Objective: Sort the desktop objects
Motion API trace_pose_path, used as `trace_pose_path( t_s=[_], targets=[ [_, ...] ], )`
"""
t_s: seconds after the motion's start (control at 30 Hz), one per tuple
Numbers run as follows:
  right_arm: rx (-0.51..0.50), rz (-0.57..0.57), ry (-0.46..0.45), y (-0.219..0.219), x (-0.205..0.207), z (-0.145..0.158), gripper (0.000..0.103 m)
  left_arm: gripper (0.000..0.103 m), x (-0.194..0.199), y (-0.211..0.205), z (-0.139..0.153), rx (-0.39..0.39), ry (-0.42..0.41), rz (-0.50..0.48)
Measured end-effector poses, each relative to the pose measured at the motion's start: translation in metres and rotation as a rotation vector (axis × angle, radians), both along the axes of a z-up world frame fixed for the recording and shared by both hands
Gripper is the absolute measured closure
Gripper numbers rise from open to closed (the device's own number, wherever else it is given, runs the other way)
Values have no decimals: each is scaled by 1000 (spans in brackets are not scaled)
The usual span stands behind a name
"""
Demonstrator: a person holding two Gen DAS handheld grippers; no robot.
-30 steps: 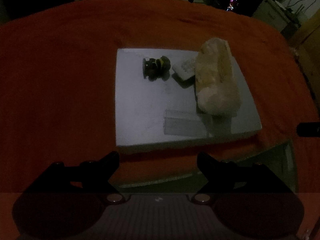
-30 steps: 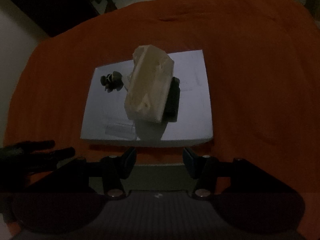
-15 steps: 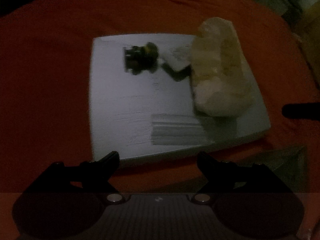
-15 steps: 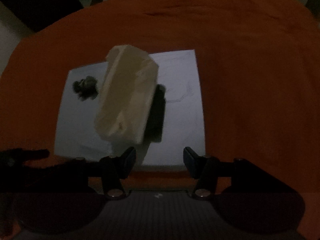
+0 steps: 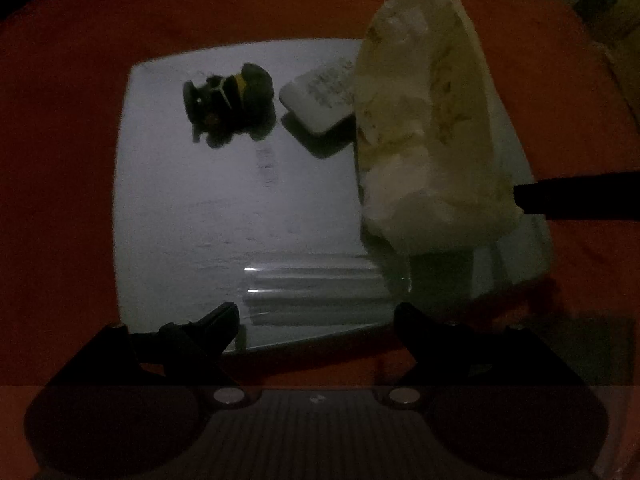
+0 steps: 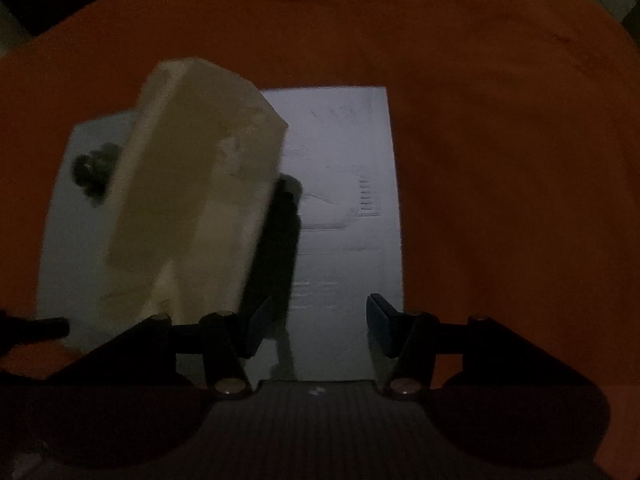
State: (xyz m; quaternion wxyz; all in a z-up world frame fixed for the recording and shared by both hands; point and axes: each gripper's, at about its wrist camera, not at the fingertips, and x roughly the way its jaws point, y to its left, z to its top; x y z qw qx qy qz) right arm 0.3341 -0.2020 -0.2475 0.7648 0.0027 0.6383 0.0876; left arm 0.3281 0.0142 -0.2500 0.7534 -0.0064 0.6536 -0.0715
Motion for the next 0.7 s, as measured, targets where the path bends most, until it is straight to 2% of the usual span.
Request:
trace_pose_path(
  t_s=[0.3, 0.63, 0.7],
  targets=[
    [66, 0, 0, 0, 7, 5, 44, 19, 2, -6, -8, -7, 8, -26],
    [35, 24, 12, 16, 21, -12, 44, 18, 2, -13, -14, 31, -5, -44],
    [32, 28, 16, 16, 22, -16, 49, 18, 0, -14, -13, 36, -12, -53]
  ],
)
